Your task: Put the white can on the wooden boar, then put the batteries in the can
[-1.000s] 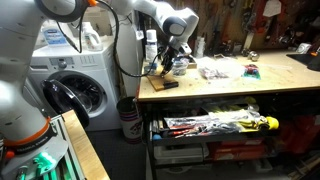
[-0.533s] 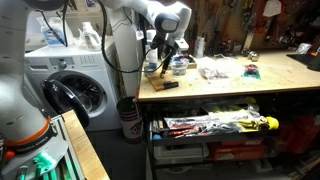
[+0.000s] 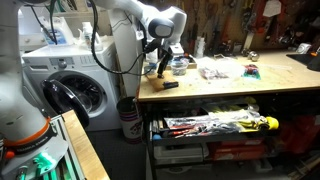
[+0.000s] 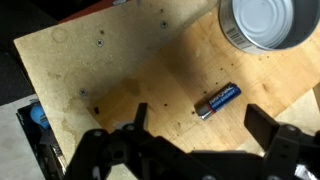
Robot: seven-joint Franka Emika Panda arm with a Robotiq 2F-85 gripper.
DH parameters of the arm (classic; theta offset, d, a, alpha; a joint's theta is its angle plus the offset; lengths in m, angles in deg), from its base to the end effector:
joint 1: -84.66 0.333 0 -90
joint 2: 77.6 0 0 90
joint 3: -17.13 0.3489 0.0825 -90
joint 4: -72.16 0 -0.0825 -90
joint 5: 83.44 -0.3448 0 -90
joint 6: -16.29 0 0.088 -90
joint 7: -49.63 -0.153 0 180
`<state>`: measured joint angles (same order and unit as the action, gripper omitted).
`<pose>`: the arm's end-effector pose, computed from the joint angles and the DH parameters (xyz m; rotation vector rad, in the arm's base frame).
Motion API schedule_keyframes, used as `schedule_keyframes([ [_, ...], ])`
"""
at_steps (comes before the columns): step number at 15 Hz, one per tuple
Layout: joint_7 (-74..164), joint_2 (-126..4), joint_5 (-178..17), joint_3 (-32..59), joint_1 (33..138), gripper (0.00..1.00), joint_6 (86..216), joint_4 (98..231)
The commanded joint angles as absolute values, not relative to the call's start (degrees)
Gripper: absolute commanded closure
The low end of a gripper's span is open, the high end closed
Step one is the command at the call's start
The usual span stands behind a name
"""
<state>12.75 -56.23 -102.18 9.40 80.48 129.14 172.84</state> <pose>0.6004 -0.0848 0.3547 -2.5684 1.3990 0.2968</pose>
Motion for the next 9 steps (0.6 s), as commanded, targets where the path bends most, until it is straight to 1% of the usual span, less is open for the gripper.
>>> schedule_keyframes([
  [1, 11.31, -58.1, -103.16, 9.85, 80.8, 0.07, 133.07, 177.32],
  [2, 11.19, -57.94, -103.12, 9.94, 80.84, 0.13, 133.81, 177.53],
  [3, 11.13, -57.72, -103.43, 10.13, 80.79, 0.12, 134.65, 177.62],
  [4, 10.94, -57.64, -103.4, 10.21, 80.82, 0.13, 135.25, 177.69],
  [5, 10.9, -57.61, -103.6, 10.36, 80.8, 0.16, 135.74, 177.79],
  [8, 10.77, -57.54, -103.59, 10.64, 80.86, 0.19, 136.87, 177.85],
  [9, 10.71, -57.48, -103.62, 10.73, 80.86, 0.23, 137.13, 177.77],
])
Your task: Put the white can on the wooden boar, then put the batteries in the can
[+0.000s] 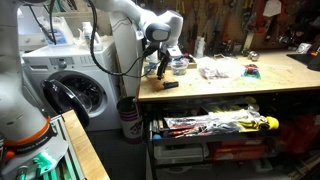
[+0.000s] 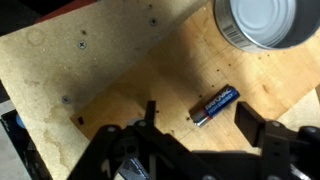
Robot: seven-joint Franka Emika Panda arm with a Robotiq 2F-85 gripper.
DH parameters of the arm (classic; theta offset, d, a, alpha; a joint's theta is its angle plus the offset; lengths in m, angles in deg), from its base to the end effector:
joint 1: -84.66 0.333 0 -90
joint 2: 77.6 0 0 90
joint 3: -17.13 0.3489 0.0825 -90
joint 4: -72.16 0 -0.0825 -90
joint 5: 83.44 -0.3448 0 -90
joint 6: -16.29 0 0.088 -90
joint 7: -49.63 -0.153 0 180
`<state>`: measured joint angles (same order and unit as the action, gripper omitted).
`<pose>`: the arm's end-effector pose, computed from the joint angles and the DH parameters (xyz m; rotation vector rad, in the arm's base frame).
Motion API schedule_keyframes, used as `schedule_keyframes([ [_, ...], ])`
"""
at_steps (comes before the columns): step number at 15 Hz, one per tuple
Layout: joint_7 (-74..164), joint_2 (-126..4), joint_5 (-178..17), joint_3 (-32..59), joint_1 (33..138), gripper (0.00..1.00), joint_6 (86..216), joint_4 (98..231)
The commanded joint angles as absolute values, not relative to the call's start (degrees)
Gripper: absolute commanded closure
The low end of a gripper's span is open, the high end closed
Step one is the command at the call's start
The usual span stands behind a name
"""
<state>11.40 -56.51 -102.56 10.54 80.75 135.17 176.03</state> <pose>0.6025 -0.0761 0.3417 -2.5489 1.4291 0.2277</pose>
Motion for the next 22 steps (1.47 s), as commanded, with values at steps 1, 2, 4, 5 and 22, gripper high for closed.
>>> schedule_keyframes([
  [1, 10.62, -57.39, -103.52, 10.77, 80.89, 0.3, 137.34, 177.65],
  [2, 10.6, -57.28, -103.58, 10.87, 80.89, 0.34, 137.45, 177.5],
  [4, 10.55, -57.04, -103.47, 11.02, 80.97, 0.45, 137.76, 177.28],
  [5, 10.46, -56.98, -103.38, 11.07, 81.01, 0.45, 137.82, 177.22],
  [22, 10.33, -55.62, -102.68, 11.34, 81.3, 0.73, 137.91, 176.08],
])
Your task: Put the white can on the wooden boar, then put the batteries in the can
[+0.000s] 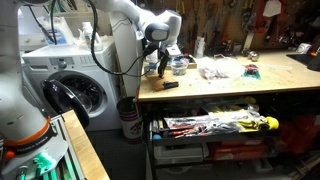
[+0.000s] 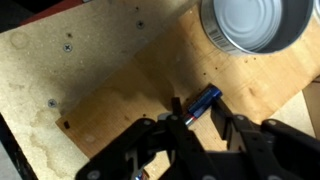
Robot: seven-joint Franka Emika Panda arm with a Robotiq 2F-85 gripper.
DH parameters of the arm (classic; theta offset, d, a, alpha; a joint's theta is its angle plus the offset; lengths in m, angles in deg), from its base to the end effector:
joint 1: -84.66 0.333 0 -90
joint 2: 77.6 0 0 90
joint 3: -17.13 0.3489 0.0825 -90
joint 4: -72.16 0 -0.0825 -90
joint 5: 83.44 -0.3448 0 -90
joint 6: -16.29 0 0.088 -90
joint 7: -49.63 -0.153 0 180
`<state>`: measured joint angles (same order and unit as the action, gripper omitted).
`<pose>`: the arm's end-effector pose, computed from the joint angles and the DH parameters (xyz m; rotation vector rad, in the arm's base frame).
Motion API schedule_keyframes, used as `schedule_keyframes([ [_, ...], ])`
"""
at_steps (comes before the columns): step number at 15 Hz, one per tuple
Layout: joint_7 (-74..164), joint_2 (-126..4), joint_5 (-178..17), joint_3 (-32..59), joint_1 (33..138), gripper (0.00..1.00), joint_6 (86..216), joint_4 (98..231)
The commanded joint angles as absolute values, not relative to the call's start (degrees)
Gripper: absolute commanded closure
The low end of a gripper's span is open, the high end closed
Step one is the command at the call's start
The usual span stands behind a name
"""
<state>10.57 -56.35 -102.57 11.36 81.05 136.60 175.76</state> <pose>0.6088 -0.0668 0.3434 -2.5460 1.4249 0.1971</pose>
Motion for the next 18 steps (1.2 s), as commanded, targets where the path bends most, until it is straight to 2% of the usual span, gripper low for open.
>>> schedule_keyframes([
  [1, 10.38, -55.58, -102.67, 11.37, 81.29, 0.81, 137.86, 175.93],
  [3, 10.36, -55.4, -102.61, 11.35, 81.28, 0.82, 137.88, 175.8],
  [4, 10.35, -55.28, -102.53, 11.34, 81.3, 0.89, 137.83, 175.74],
  [5, 10.34, -55.08, -102.4, 11.31, 81.3, 0.84, 137.72, 175.64],
  [9, 11.64, -55.14, -100.9, 11.12, 81.44, 0.87, 138.18, 175.56],
  [10, 12.36, -55.25, -100.41, 11.13, 81.44, 0.83, 138.0, 175.5],
  [11, 14.26, -55.21, -100.38, 11.33, 81.12, 0.83, 137.62, 175.29],
  [13, 17.63, -54.98, -99.85, 11.28, 80.8, 0.92, 136.66, 174.8],
  [18, 25.0, -54.48, -98.69, 10.97, 80.25, 0.96, 135.34, 173.73],
])
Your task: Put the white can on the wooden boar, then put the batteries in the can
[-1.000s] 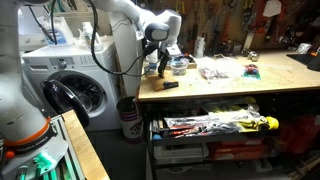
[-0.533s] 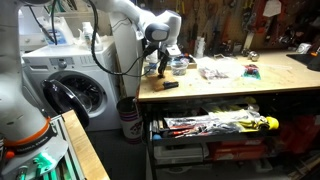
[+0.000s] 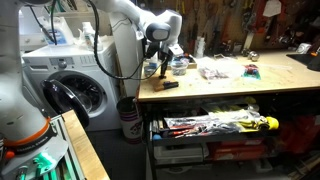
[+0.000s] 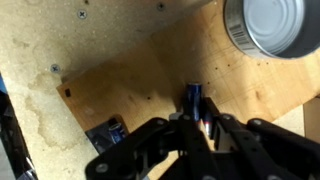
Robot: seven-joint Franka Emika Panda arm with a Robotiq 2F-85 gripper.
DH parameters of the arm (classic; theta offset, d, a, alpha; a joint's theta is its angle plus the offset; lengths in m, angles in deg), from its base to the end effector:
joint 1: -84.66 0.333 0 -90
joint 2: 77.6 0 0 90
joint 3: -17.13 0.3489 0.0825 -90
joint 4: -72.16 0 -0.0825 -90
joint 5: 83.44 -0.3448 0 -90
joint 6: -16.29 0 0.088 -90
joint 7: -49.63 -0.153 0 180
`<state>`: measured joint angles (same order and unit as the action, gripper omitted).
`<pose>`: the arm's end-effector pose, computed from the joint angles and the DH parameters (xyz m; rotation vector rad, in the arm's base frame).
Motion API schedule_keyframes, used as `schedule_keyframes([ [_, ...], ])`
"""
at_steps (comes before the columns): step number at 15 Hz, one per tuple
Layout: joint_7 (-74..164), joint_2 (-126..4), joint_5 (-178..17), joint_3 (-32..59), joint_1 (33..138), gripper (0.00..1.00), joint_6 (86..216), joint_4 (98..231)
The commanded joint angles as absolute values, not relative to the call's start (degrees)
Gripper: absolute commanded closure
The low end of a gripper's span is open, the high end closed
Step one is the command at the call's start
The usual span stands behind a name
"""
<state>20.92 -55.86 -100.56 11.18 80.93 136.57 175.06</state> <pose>0.6110 -0.0730 0.3425 -2.6924 1.1779 0.1558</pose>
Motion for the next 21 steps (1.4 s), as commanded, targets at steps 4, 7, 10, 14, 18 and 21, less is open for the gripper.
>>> schedule_keyframes([
  [4, 29.98, -54.12, -97.18, 10.88, 79.81, 0.96, 134.43, 172.98],
  [7, 32.99, -54.38, -96.15, 10.81, 79.39, 0.96, 133.96, 172.94],
  [10, 35.45, -54.52, -95.62, 10.81, 79.0, 0.96, 133.75, 172.89],
  [14, 37.77, -54.59, -95.94, 10.98, 78.52, 0.83, 133.95, 172.71],
  [18, 38.93, -54.75, -95.76, 10.93, 78.4, 0.92, 133.85, 172.4],
  [21, 39.25, -54.7, -95.54, 10.9, 78.41, 0.85, 133.91, 172.36],
])
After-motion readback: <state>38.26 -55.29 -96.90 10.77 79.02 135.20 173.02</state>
